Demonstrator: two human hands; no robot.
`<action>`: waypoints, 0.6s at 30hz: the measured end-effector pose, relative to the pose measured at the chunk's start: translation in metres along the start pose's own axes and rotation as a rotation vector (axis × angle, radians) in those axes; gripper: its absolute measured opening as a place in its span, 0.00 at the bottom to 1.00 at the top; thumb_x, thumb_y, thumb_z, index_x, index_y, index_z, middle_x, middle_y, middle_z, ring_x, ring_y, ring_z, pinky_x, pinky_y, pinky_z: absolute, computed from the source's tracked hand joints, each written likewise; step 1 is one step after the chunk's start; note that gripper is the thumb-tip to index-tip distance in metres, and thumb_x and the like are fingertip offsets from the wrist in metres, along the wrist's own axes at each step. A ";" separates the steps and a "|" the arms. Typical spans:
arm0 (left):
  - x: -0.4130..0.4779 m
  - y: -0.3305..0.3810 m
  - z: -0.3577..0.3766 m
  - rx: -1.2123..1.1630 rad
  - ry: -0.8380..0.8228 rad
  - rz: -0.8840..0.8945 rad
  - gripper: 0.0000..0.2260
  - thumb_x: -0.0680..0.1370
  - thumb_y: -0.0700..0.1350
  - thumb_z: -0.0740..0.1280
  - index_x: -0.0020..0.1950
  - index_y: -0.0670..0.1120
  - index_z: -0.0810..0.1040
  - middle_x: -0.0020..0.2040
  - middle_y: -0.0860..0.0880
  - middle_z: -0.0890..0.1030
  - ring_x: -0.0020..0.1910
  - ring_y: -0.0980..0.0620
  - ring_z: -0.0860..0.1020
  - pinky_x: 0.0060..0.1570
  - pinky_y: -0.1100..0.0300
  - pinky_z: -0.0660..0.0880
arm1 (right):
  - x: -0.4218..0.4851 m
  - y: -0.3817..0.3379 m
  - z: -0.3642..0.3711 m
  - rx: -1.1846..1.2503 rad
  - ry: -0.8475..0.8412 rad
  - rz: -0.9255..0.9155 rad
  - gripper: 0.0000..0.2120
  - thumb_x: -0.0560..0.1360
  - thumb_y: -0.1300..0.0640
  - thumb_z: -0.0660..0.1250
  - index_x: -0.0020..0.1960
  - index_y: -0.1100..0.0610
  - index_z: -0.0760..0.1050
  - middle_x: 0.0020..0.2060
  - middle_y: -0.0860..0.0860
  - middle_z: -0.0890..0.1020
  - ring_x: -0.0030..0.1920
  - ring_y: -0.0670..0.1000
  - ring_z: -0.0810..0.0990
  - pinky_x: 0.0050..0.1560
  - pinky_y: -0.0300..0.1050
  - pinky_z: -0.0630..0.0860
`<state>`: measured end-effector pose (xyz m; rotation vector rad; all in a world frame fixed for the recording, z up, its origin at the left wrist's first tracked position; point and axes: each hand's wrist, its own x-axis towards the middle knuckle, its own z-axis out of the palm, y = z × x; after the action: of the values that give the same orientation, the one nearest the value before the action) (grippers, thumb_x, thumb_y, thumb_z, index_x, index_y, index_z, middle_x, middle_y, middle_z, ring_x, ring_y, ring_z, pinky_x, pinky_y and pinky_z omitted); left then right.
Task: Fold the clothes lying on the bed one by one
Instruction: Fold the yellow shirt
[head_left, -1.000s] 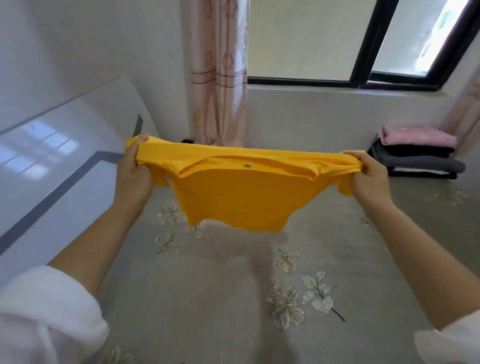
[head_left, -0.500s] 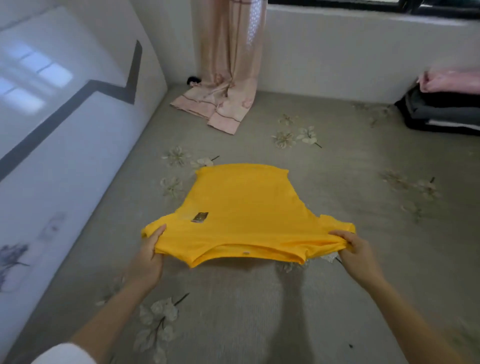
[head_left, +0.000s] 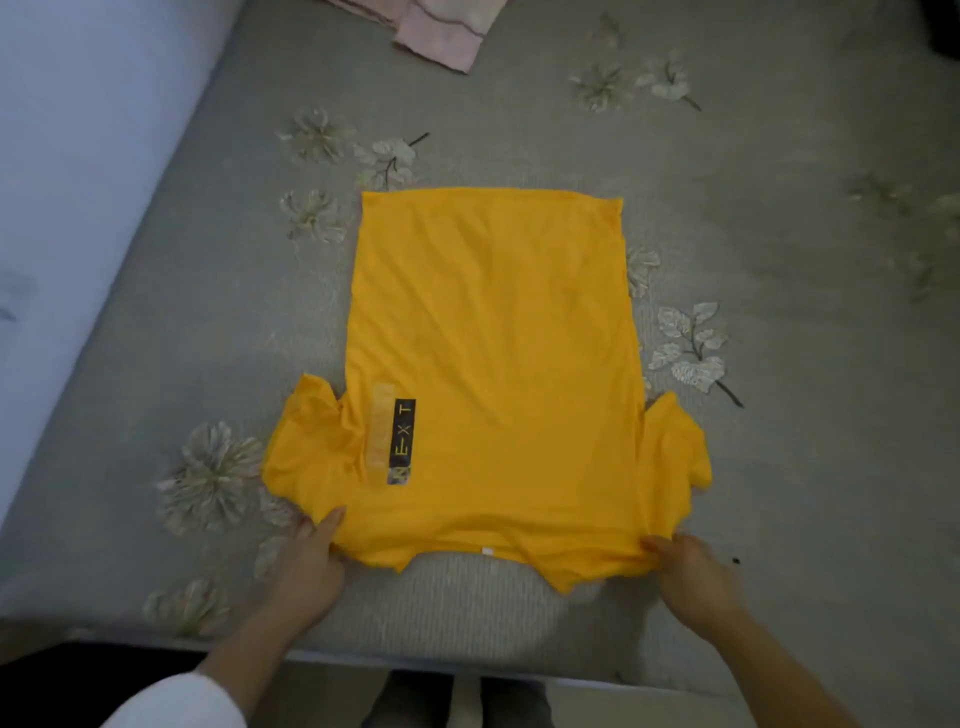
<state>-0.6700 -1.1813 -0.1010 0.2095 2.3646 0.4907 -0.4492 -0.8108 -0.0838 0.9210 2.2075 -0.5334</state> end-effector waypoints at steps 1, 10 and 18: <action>-0.002 -0.002 0.004 0.030 -0.012 -0.041 0.26 0.77 0.35 0.61 0.75 0.45 0.62 0.76 0.35 0.54 0.74 0.36 0.57 0.70 0.46 0.60 | -0.002 0.003 0.006 0.040 -0.020 0.011 0.17 0.79 0.60 0.57 0.66 0.53 0.74 0.63 0.56 0.76 0.60 0.59 0.75 0.57 0.52 0.73; -0.009 0.090 0.069 0.202 0.270 0.237 0.28 0.73 0.48 0.60 0.74 0.46 0.63 0.76 0.38 0.53 0.74 0.38 0.51 0.67 0.37 0.59 | 0.013 0.019 -0.003 0.748 0.385 0.256 0.04 0.78 0.62 0.62 0.46 0.58 0.76 0.38 0.53 0.76 0.41 0.53 0.74 0.42 0.45 0.68; -0.028 0.155 0.194 0.344 0.044 0.762 0.31 0.66 0.58 0.66 0.68 0.55 0.67 0.64 0.49 0.71 0.61 0.49 0.68 0.55 0.48 0.74 | 0.093 0.037 -0.021 1.152 0.521 0.372 0.11 0.77 0.52 0.65 0.49 0.60 0.74 0.41 0.56 0.79 0.41 0.53 0.78 0.43 0.49 0.77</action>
<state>-0.5169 -0.9909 -0.1531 1.2915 2.3361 0.4221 -0.4793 -0.7309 -0.1399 2.1936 1.9405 -1.5741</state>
